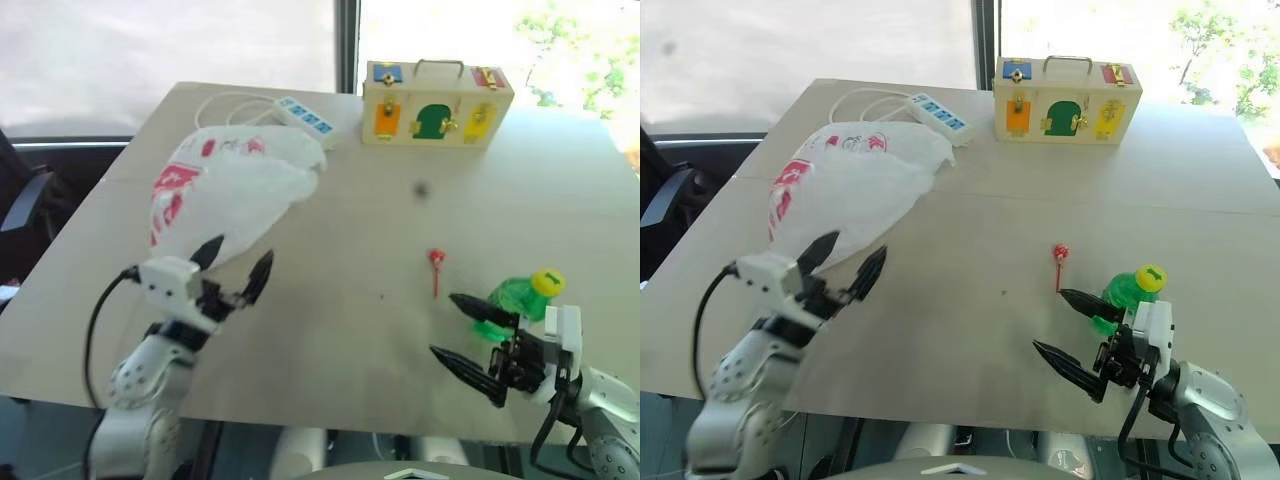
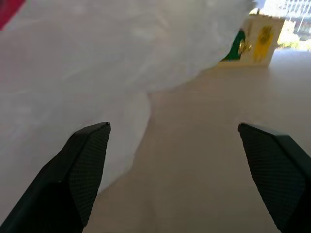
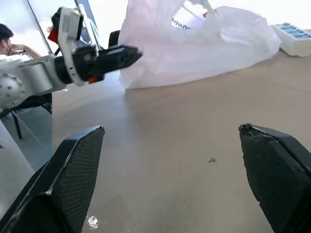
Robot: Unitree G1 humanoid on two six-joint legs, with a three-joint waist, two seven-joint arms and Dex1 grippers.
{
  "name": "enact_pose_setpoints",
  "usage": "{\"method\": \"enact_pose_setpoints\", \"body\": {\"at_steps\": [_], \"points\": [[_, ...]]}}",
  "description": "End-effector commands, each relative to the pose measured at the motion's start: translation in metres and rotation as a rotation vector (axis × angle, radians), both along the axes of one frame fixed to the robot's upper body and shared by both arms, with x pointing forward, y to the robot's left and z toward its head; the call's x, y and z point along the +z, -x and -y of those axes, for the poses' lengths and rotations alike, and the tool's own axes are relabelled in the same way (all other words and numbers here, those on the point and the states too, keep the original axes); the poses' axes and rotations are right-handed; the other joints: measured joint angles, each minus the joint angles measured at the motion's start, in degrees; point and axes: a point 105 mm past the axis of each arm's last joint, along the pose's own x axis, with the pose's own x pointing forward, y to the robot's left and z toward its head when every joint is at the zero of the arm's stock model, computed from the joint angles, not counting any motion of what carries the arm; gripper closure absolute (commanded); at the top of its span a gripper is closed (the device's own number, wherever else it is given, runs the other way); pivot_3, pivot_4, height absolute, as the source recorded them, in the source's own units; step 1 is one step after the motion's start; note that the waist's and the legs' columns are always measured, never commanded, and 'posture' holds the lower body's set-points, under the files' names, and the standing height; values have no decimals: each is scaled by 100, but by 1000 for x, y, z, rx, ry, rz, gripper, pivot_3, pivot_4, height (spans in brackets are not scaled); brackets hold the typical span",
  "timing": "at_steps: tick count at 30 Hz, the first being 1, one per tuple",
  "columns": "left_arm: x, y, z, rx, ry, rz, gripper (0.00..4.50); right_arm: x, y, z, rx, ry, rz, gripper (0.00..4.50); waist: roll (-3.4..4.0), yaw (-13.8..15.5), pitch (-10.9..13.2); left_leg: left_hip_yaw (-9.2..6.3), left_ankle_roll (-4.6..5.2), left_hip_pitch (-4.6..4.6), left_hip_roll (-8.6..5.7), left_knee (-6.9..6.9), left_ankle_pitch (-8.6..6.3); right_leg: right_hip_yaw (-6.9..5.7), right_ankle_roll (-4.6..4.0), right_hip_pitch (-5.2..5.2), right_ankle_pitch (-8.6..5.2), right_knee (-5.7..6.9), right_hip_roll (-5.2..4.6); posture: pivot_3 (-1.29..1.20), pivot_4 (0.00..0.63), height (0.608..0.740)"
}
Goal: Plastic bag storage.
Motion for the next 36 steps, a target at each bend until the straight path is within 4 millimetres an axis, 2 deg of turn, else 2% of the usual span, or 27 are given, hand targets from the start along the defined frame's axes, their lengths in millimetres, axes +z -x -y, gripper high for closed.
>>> {"method": "enact_pose_setpoints", "body": {"at_steps": [1, 3, 4, 6, 7, 8, 9, 11, 15, 20, 22, 25, 27, 28, 29, 30, 31, 33, 36], "points": [[-5, 8, 0, -37, -27, 4, 52, 5, 0, -5, 17, -9, 27, 0, -1, 20, 1, 0, 0, -2, -4, 0, 0, -2, 0, 0, 0, 0, -7, 0, 150, 731], [-5, 11, -5, -1, -90, 39, 52, 5, 0, -5, 19, -8, 27, 0, -6, 16, 0, 1, 0, -5, -5, 1, 0, -4, 0, 0, 0, -1, -12, 0, 150, 731], [-4, 11, -11, 52, -188, 75, 52, 6, -1, -5, 18, -8, 28, 0, -6, 13, 0, 1, 0, -5, -5, 1, 0, -3, 0, 0, 0, -3, -13, 0, 150, 731], [-7, 11, -18, 115, -446, 132, 52, 7, -2, -5, 16, -8, 29, 0, -4, -1, 0, 2, 0, -5, -5, -1, 0, -1, 0, -1, 0, -4, -14, 0, 150, 731], [-5, 10, -27, 168, -670, 184, 52, 7, -2, -5, 16, -8, 29, 0, -5, 0, 0, 3, 0, -4, -5, -4, 0, 0, -1, -3, 0, -4, -13, 0, 150, 731], [-2, 8, -35, 218, -804, 227, 52, 8, -2, -6, 15, -8, 29, 0, -7, 3, -1, 4, 0, -3, -5, -9, 0, 0, -1, -5, 0, -4, -12, 0, 150, 731], [2, 6, -43, 271, -867, 258, 52, 8, -2, -6, 14, -9, 29, 0, -4, -2, -1, 4, 0, -4, -4, -15, 0, 0, -2, -7, 0, -6, -8, 0, 150, 731], [10, 1, -43, 306, -897, 334, 52, 8, -2, -6, 13, -10, 28, 0, -1, 2, 0, 6, 0, -4, -3, -20, 0, 2, -2, -11, 0, -7, -10, 0, 150, 731], [19, -4, -13, 199, -996, 481, 52, 8, -2, -7, 16, -8, 25, 0, -8, -1, -3, 9, 1, -11, -7, -22, -2, 3, -2, -15, 1, -13, -27, 0, 150, 731], [18, -18, -13, 204, -1045, 501, 52, 10, -3, -7, 14, -8, 33, 0, -8, -10, -3, 20, 1, -8, -7, -37, -1, -1, 0, -33, 1, -7, -39, 0, 150, 731], [17, -23, -9, 157, -1058, 508, 52, 14, -5, -9, 21, -11, 43, 0, -7, -12, -3, 20, 0, -8, -6, -41, 0, -3, 0, -38, 1, -3, -39, 0, 150, 731], [22, -24, -9, 93, -1092, 538, 893, 19, -7, -12, 37, -14, 64, 0, -7, -31, -2, 22, -1, -9, -6, -41, 1, -4, 1, -42, 2, 0, -38, 0, 150, 731], [29, -21, -16, 96, -1117, 567, 1808, 21, -9, -12, 43, -15, 72, 0, -7, -34, -2, 25, -1, -10, -6, -42, 1, -3, 1, -42, 2, -1, -38, 0, 150, 731], [32, -19, -18, 97, -1127, 579, 2458, 22, -9, -12, 45, -17, 75, 0, -7, -33, -1, 27, -1, -10, -6, -42, 1, -3, 1, -43, 2, -1, -40, 0, 150, 731], [36, -14, -23, 102, -1145, 594, 2556, 22, -10, -12, 49, -21, 77, 0, -8, -40, -1, 26, -1, -11, -6, -42, 1, -3, 1, -43, 2, -1, -40, 0, 150, 731], [39, -8, -26, 94, -1162, 611, 3334, 22, -10, -12, 52, -23, 76, 0, -8, -42, -1, 27, 0, -11, -6, -44, 1, -4, 1, -44, 2, -2, -41, 0, 150, 731], [40, -2, -27, 80, -1184, 626, 3469, 21, -10, -13, 55, -22, 74, 0, -9, -58, 0, 27, 0, -10, -6, -46, 1, -5, 2, -44, 2, -2, -41, 0, 150, 731], [39, 13, -31, 39, -1214, 636, 4324, 19, -9, -13, 63, -21, 68, 0, -9, -84, -1, 30, -1, -8, -5, -53, 1, -7, 1, -48, 2, -2, -42, 0, 150, 731], [34, 33, -46, -2, -1258, 609, 4423, 16, -8, -12, 73, -22, 58, 0, -10, -139, -2, 34, -1, -9, -5, -58, 1, -9, 1, -52, 2, -3, -45, 0, 150, 731]]}}
